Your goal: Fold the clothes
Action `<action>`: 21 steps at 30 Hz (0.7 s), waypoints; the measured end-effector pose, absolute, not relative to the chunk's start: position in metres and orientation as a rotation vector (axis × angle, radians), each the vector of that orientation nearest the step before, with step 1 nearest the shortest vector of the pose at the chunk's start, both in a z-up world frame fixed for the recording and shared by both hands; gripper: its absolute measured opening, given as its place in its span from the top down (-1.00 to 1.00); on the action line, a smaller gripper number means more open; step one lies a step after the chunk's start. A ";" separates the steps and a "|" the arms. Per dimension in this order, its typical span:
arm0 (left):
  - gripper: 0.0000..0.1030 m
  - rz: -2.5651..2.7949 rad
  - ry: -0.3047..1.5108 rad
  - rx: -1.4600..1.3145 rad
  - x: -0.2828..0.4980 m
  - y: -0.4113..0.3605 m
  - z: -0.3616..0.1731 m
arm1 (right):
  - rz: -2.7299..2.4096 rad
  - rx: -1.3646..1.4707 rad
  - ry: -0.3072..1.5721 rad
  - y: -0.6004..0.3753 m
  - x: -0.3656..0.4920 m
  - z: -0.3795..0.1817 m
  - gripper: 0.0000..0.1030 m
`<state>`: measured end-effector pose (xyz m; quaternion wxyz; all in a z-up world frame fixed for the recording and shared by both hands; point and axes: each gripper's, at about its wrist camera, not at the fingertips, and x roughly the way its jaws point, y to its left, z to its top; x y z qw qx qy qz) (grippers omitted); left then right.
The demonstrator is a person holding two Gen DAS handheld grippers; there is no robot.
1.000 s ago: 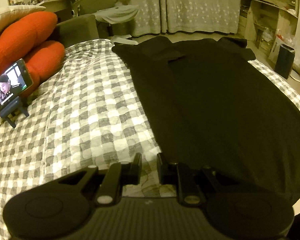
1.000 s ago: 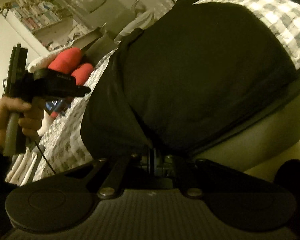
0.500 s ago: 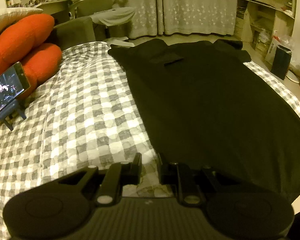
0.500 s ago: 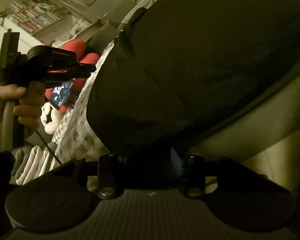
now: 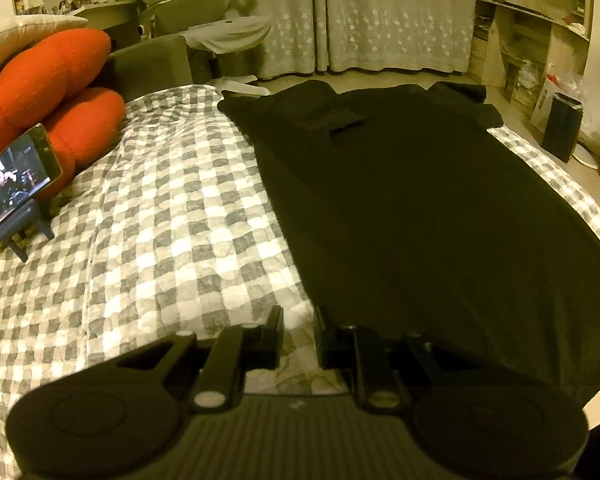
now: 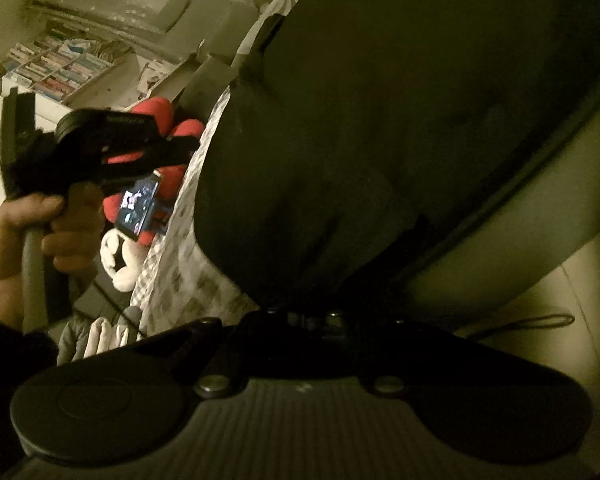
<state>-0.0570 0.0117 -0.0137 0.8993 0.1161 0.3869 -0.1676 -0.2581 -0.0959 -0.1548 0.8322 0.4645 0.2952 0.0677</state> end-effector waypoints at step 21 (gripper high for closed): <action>0.67 -0.357 0.805 0.231 -0.057 0.011 -0.014 | 0.145 1.055 0.615 -0.093 -0.240 -0.166 0.33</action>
